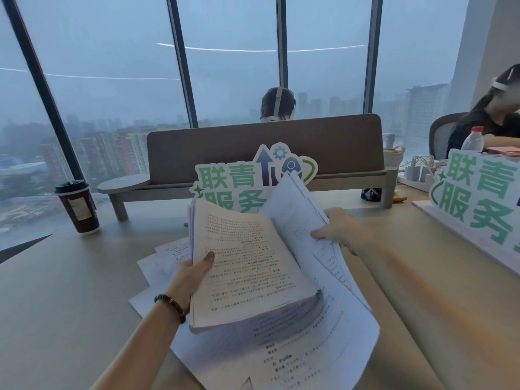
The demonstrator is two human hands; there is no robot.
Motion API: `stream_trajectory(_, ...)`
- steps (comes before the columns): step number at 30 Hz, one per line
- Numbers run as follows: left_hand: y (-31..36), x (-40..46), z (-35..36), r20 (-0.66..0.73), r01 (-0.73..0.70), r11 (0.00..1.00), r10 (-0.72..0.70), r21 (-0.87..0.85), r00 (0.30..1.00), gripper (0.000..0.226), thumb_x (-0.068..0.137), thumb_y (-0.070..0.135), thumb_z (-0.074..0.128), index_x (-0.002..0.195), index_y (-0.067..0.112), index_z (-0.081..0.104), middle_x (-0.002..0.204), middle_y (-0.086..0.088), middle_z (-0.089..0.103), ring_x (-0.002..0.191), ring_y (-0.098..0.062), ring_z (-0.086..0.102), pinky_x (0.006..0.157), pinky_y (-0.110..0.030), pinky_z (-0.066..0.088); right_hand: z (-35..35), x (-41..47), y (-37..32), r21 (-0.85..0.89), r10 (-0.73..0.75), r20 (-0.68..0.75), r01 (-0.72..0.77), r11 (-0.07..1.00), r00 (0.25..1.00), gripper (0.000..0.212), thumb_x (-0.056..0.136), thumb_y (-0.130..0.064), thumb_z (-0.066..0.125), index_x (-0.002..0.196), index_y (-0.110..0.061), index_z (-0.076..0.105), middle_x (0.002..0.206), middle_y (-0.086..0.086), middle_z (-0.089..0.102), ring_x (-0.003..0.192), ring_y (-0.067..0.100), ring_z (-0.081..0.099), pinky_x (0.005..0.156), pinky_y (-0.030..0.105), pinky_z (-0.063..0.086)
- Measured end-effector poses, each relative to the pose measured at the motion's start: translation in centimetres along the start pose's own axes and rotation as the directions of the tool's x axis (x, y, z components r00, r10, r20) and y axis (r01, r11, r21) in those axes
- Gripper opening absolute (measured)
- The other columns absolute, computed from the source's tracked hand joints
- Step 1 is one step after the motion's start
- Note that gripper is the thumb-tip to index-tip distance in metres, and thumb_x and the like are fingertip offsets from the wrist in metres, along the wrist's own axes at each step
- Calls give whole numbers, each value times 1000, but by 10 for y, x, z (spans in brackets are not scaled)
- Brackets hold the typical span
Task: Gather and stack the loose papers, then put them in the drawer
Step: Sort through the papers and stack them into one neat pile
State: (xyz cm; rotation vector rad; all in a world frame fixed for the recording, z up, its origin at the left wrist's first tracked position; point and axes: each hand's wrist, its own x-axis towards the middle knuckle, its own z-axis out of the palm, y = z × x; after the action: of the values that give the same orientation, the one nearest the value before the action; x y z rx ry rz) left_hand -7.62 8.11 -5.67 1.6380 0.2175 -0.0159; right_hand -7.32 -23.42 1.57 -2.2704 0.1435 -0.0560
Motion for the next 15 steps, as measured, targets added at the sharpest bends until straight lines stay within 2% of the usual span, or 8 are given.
stream_trajectory(4,-11,1,2,5,49,995,-50,85,999,29,93,26,65,105,1,68,97,-18,74,87,-37,71,80,-48,58,-22,-1,-28,-25,-49,-55,48,999,997,22,83,-12,72,103,-9,65,95,12,69,73,21,66,49,21,44)
stream_trajectory(7,-13,2,2,12,65,985,-68,160,998,28,93,27,64,101,1,69,96,-19,74,88,-37,71,83,-51,58,-37,-5,-47,-58,-76,-50,73,996,996,23,84,-12,71,105,-9,64,97,12,69,77,22,66,50,23,43)
stream_trajectory(12,-12,-1,4,12,47,979,-50,197,999,23,93,28,64,93,5,68,83,-12,72,74,-29,69,62,-31,56,-49,-16,-79,-117,-139,-48,133,984,989,22,86,-11,70,106,-8,64,91,8,66,71,17,63,48,22,43)
stream_trajectory(15,-11,-4,7,6,46,984,-48,173,999,20,94,27,63,92,8,67,83,-9,71,74,-27,68,59,-29,53,-55,-20,-96,-113,-191,-72,182,977,979,23,87,-14,69,109,-10,63,99,10,67,77,19,65,53,25,47)
